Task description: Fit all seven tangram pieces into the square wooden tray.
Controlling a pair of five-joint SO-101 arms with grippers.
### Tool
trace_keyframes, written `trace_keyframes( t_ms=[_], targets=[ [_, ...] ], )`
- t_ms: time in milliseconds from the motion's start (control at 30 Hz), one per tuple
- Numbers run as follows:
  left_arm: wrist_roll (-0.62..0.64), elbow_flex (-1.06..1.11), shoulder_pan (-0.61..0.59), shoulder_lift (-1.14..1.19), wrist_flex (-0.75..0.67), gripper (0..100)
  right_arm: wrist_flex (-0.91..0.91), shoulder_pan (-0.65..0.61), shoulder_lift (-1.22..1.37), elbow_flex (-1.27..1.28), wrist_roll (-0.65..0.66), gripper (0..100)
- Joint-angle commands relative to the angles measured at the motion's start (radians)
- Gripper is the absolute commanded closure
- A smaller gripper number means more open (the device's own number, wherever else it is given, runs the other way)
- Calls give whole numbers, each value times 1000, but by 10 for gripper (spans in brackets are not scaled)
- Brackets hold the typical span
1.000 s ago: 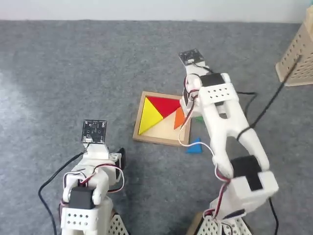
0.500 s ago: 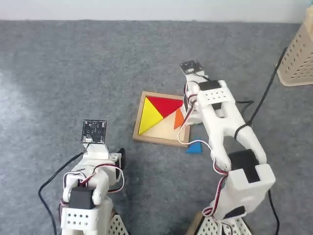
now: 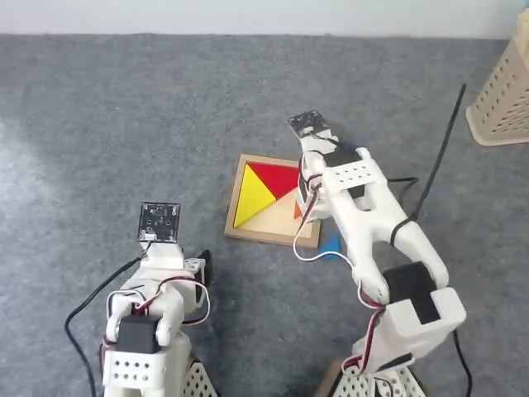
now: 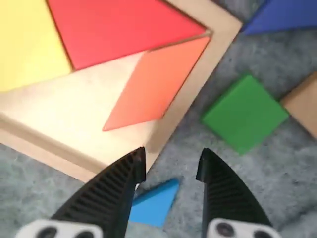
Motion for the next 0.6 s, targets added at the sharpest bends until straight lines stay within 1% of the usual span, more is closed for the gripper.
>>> trace_keyframes(
  t_ms=[0,100,233,500,567],
  targets=[
    [6,-2,-3,-20,-6,848,-19,-15,-53,-5,-15,815],
    [6,-2,-3,-20,-6,848,-10,-8,-53,-2,-15,815],
    [6,-2,-3,-20,-6,848,-42,-15,-51,44,-15,815],
    [6,-2,-3,-20,-6,848,-54,19,-51,54,-18,816],
    [6,-2,-3,-20,-6,848,-56,19,-53,49,-58,816]
  ],
)
